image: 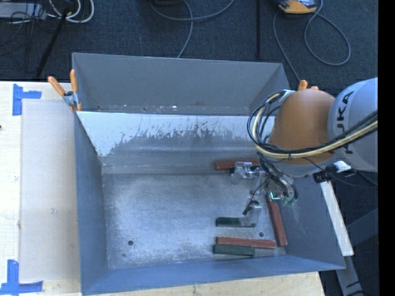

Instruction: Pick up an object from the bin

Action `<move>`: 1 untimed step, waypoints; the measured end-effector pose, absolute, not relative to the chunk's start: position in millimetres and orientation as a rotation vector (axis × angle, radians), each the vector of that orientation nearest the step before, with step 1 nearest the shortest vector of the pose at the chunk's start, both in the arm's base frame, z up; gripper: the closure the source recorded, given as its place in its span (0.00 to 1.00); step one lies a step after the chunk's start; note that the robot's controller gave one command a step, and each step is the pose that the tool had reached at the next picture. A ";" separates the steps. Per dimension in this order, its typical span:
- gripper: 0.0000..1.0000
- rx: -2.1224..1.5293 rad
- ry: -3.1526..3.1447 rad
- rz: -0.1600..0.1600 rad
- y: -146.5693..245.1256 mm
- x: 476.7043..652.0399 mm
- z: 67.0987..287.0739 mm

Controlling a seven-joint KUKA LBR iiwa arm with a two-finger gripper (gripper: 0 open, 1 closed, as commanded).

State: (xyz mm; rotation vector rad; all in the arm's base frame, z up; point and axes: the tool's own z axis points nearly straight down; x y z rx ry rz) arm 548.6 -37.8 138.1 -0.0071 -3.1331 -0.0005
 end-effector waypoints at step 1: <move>0.00 -0.035 -3.131 -0.001 -41.7 491.0 65.9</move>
Offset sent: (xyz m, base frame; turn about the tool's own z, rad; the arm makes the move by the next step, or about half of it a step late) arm -0.0540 -0.0043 -0.0681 0.0118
